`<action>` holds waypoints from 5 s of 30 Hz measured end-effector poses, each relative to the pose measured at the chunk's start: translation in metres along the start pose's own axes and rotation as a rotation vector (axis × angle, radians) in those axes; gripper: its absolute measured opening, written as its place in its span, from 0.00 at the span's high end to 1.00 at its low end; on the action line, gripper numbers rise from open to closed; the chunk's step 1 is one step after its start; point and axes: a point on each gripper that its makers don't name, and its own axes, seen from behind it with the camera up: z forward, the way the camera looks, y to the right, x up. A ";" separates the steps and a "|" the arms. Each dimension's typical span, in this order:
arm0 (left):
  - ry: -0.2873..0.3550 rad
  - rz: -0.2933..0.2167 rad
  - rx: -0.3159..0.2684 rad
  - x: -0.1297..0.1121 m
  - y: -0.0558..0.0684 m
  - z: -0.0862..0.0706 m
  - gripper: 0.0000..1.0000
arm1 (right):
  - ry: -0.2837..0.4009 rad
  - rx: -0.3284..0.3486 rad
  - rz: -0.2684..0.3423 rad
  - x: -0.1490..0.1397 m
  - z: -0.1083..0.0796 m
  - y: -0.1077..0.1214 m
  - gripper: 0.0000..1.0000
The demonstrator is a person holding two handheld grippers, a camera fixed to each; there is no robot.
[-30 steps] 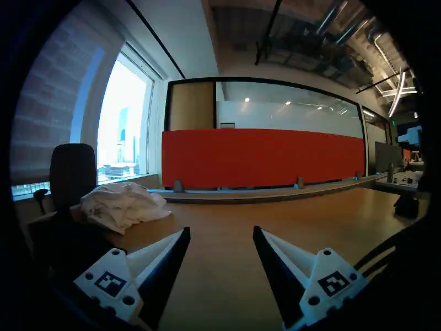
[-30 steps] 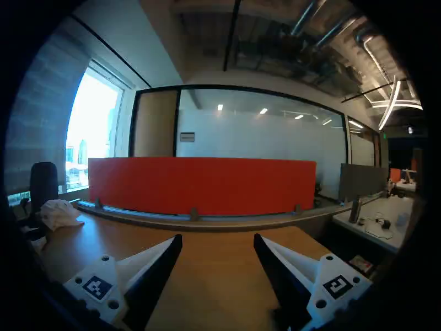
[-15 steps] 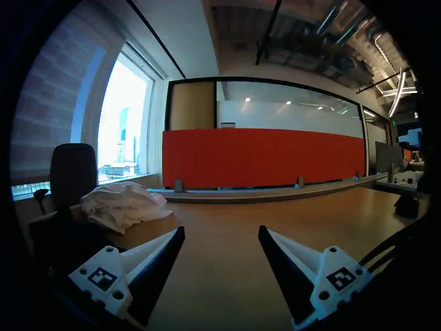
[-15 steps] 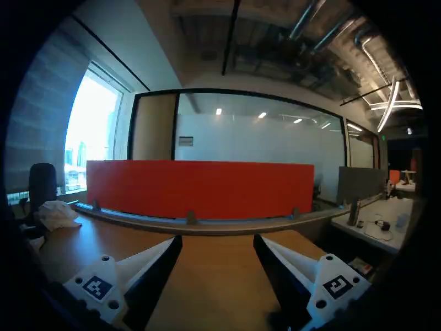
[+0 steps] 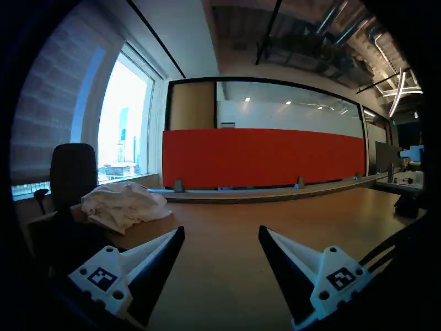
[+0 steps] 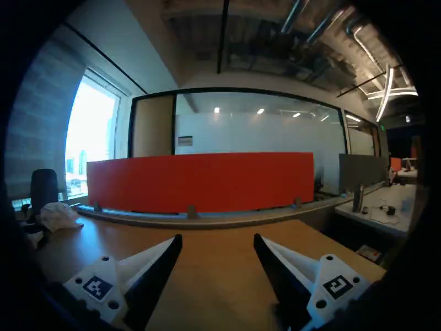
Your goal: Fold towel
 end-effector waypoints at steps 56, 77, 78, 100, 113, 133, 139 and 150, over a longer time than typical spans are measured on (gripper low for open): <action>0.000 0.000 0.000 0.000 0.001 0.000 0.00 | 0.002 0.052 0.054 -0.082 -0.001 -0.019 0.01; 0.000 0.000 0.000 0.000 0.000 0.000 0.00 | 0.003 0.046 -0.035 -0.091 -0.004 -0.031 0.01; 0.000 0.000 0.000 0.000 0.000 0.000 0.01 | 0.003 0.045 -0.039 -0.091 -0.004 -0.031 0.01; 0.000 0.000 0.000 0.000 0.001 0.000 0.01 | 0.002 0.039 -0.040 -0.088 -0.003 -0.031 0.00; 0.000 0.000 0.000 0.001 0.001 0.000 0.00 | 0.002 0.039 -0.040 -0.087 -0.003 -0.031 0.00; -0.001 0.000 0.000 0.001 0.000 0.000 0.00 | 0.002 0.039 -0.040 -0.087 -0.003 -0.031 0.00; -0.001 -0.001 0.000 0.000 0.000 0.001 0.00 | 0.002 0.039 -0.040 -0.088 -0.003 -0.031 0.00; -0.001 -0.004 0.000 -0.001 0.000 0.001 0.01 | 0.003 0.039 -0.040 -0.088 -0.003 -0.031 0.00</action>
